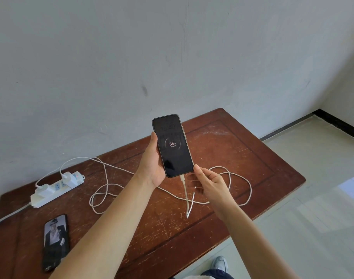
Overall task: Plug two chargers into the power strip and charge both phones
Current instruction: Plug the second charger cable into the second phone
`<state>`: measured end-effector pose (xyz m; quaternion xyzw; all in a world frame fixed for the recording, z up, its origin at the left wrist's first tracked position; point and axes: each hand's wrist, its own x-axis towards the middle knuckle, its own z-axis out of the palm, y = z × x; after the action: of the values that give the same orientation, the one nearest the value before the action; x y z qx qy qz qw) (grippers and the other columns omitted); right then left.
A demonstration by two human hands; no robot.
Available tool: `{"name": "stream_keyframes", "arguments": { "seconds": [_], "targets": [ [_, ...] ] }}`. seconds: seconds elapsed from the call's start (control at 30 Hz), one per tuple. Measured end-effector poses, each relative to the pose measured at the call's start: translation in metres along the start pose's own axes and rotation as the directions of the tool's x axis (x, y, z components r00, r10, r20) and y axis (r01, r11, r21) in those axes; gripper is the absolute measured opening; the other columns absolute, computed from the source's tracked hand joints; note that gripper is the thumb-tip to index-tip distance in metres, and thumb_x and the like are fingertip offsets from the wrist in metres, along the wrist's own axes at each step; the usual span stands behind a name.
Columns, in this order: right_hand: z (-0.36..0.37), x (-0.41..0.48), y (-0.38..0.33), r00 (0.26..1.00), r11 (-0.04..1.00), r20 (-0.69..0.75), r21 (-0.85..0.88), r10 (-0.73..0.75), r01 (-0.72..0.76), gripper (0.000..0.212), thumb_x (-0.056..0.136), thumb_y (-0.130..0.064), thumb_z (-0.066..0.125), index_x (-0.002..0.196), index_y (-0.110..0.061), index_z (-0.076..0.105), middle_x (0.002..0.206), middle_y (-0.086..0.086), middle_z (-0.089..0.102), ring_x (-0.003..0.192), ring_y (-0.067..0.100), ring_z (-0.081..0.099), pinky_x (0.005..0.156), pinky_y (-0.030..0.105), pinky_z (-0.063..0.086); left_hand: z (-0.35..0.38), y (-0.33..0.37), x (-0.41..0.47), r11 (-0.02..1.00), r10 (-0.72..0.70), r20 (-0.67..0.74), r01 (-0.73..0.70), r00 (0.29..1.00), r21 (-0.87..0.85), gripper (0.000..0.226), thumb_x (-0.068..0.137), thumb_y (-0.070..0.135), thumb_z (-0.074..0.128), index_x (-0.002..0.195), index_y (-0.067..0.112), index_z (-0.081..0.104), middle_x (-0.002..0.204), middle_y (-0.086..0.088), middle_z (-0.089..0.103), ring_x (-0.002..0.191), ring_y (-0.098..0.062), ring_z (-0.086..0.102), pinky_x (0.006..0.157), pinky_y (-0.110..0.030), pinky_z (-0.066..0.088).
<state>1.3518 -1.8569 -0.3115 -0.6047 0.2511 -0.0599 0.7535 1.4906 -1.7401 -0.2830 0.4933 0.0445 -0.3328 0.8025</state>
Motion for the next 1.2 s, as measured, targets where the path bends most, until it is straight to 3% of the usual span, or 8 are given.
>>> {"name": "stream_keyframes", "arguments": {
  "seconds": [0.27,0.5,0.6,0.73,0.9,1.03,1.13,1.2],
  "targets": [
    [-0.001,0.003,0.001,1.0,1.0,0.002,0.008,-0.006,0.006,0.029,0.093,-0.049,0.059,0.093,-0.03,0.082,0.09,0.0,0.079,0.077,0.007,0.071,0.067,0.017,0.054,-0.001,-0.001,0.004,1.0,-0.011,-0.034,0.011,0.999,-0.017,0.055,0.099,0.064,0.039,0.128,0.027,0.068,0.125,-0.007,0.074,0.116,-0.031,0.069,0.093,-0.054,0.058],
    [-0.005,0.017,0.02,0.999,0.999,-0.002,-0.023,0.038,-0.038,0.034,0.097,-0.055,0.053,0.1,-0.034,0.08,0.094,0.004,0.079,0.079,0.009,0.072,0.069,0.019,0.054,-0.007,-0.003,0.011,0.999,-0.05,-0.078,0.049,0.996,-0.017,0.056,0.097,0.066,0.041,0.122,0.026,0.072,0.118,-0.005,0.077,0.107,-0.028,0.074,0.074,-0.048,0.064],
    [-0.009,0.029,0.051,0.989,0.978,-0.082,-0.164,0.119,-0.131,0.034,0.096,-0.053,0.055,0.107,-0.03,0.077,0.09,0.001,0.077,0.076,0.008,0.07,0.068,0.023,0.055,-0.018,-0.008,0.017,0.995,-0.094,-0.125,0.089,0.988,-0.04,0.054,0.096,0.065,0.044,0.115,0.026,0.075,0.114,-0.005,0.078,0.104,-0.03,0.074,0.073,-0.05,0.064],
    [-0.015,0.039,0.103,0.943,0.756,-0.271,-0.571,0.195,-0.32,0.054,0.084,-0.058,0.068,0.119,-0.018,0.061,0.109,-0.002,0.068,0.096,0.015,0.065,0.075,0.029,0.05,-0.034,-0.024,0.024,0.986,-0.161,-0.203,0.164,0.966,0.002,0.054,0.097,0.065,0.043,0.126,0.027,0.067,0.123,-0.007,0.073,0.114,-0.034,0.068,0.096,-0.061,0.054],
    [-0.011,0.042,0.145,0.91,0.602,-0.294,-0.682,0.293,-0.415,0.057,0.073,-0.054,0.079,0.111,-0.018,0.055,0.104,-0.002,0.063,0.087,0.015,0.06,0.068,0.026,0.046,-0.05,-0.042,0.031,0.978,-0.208,-0.271,0.204,0.94,-0.044,0.049,0.1,0.059,0.043,0.122,0.025,0.07,0.12,-0.007,0.075,0.109,-0.032,0.071,0.089,-0.055,0.058],
    [-0.014,0.046,0.158,0.91,0.635,-0.28,-0.652,0.305,-0.413,0.043,0.077,-0.027,0.073,0.117,-0.018,0.059,0.105,0.0,0.069,0.085,0.014,0.063,0.068,0.024,0.048,-0.061,-0.056,0.04,0.974,-0.225,-0.309,0.226,0.924,-0.033,0.044,0.104,0.051,0.043,0.126,0.023,0.068,0.122,-0.008,0.074,0.111,-0.032,0.07,0.091,-0.054,0.057],
    [-0.028,0.05,0.155,0.902,0.712,-0.345,-0.562,0.26,-0.421,0.035,0.077,-0.028,0.069,0.11,-0.022,0.061,0.09,-0.007,0.068,0.077,0.005,0.06,0.059,0.017,0.04,-0.067,-0.071,0.051,0.968,-0.24,-0.36,0.25,0.902,-0.018,0.037,0.106,0.045,0.042,0.123,0.022,0.066,0.118,-0.008,0.074,0.106,-0.03,0.071,0.078,-0.048,0.06],
    [-0.042,0.054,0.15,0.889,0.747,-0.4,-0.516,0.222,-0.419,0.025,0.079,-0.031,0.066,0.103,-0.025,0.063,0.082,-0.013,0.065,0.072,-0.004,0.053,0.056,0.012,0.034,-0.07,-0.085,0.061,0.965,-0.244,-0.389,0.263,0.888,-0.005,0.037,0.107,0.041,0.04,0.129,0.02,0.061,0.123,-0.009,0.07,0.112,-0.032,0.068,0.089,-0.054,0.057]
  ]
}}
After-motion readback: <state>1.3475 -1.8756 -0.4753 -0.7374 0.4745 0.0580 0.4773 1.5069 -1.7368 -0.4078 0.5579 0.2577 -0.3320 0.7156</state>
